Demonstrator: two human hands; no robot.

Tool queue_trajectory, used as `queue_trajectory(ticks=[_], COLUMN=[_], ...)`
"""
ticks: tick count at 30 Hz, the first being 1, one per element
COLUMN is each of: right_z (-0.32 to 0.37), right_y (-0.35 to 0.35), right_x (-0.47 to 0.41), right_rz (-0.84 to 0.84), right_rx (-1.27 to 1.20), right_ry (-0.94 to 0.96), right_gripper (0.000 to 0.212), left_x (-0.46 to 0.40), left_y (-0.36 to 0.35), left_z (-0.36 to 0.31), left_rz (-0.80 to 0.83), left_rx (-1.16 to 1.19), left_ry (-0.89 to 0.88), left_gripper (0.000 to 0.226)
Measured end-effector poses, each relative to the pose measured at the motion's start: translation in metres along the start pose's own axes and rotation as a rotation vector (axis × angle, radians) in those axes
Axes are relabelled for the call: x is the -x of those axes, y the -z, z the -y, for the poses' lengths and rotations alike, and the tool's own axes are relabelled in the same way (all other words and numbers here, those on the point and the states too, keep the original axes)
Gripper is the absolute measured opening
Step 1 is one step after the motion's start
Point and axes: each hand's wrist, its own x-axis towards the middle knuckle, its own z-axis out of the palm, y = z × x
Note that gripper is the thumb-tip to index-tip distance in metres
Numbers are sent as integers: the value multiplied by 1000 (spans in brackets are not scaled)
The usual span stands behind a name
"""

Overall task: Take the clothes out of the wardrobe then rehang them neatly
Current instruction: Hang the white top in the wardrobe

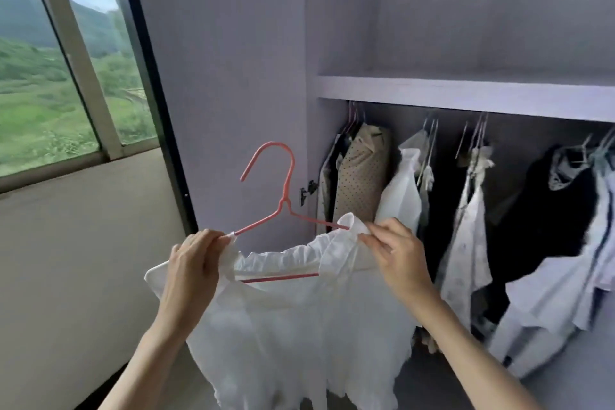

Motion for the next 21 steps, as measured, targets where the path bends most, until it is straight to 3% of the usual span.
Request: queue_trajectory(ticks=[3,6,11,16,18,21], right_z=[3,9,2,0,1,10], right_y=[21,40,78,121,137,155], right_x=[3,11,36,62,76,97], right_rz=[-267,-320,-69,252,319,318], right_rx=[331,486,566,566,580,441], right_ry=[128,161,68,-258,-342,-500], right_gripper=[22,24,26,36,47,45], left_x=[-6,-15,-14,-4,1,9], left_y=[-18,-30,-50,-100,-120,-146], left_z=[-10,-17,-39,-44,-50,-65], left_rz=[11,28,100,225,269,359], left_rx=[180,306,314,322,354,400], left_ry=[44,49,-4,-48,-79,-114], left_gripper=[19,17,20,21,27,30])
